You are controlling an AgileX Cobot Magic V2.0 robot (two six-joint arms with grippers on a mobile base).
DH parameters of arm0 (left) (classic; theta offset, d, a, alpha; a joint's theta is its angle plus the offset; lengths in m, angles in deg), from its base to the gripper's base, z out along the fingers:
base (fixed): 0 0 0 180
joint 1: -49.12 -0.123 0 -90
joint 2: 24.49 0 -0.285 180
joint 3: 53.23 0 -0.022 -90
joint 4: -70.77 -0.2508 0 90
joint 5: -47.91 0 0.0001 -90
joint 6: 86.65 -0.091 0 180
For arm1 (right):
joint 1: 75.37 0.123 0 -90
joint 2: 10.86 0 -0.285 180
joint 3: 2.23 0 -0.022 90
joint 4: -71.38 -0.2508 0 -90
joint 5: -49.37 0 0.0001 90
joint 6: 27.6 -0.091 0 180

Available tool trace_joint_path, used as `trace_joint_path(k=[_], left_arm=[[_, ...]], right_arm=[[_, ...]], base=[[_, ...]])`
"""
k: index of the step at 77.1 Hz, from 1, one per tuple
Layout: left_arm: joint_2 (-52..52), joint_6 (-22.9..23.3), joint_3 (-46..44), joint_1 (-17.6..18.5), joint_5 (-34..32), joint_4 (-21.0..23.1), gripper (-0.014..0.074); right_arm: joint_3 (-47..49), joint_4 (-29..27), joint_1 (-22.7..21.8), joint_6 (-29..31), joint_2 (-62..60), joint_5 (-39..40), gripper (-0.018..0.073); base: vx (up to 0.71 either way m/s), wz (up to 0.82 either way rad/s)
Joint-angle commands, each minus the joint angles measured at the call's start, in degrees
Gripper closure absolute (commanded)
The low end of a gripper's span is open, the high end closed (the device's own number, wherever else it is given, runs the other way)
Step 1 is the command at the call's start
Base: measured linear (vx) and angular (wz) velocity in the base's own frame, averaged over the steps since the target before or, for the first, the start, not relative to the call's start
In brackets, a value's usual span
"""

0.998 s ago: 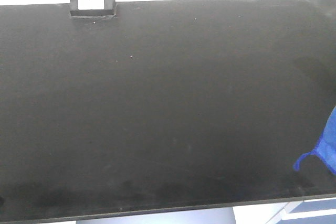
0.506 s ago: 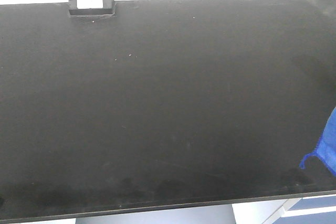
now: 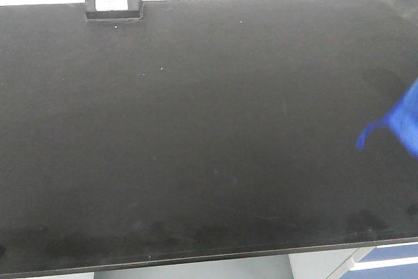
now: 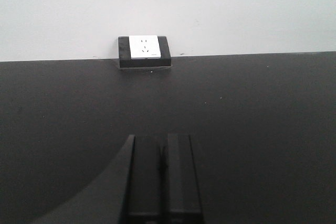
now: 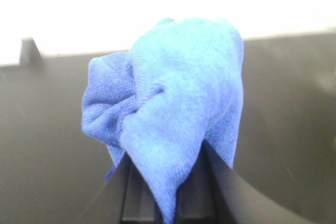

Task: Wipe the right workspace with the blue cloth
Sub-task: 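Lower the held blue cloth onto the counter with the right gripper, then slide the cloth across the counter surface with the right gripper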

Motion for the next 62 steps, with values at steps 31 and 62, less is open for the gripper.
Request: trace_joint_path(k=[31, 62], left_arm=[[0.48, -0.03, -1.42, -0.03, -4.80, 0.23, 0.0603], [0.48, -0.03, -1.42, -0.03, -4.80, 0.23, 0.0603]], right_arm=[[1.97, -4.84, -0.24, 12.67, 29.47, 14.88, 0.0564], [11.11, -4.86, -0.16, 16.25, 67.35, 21.88, 0.0564]], base=[[0.00, 0.00], [0.00, 0.00]])
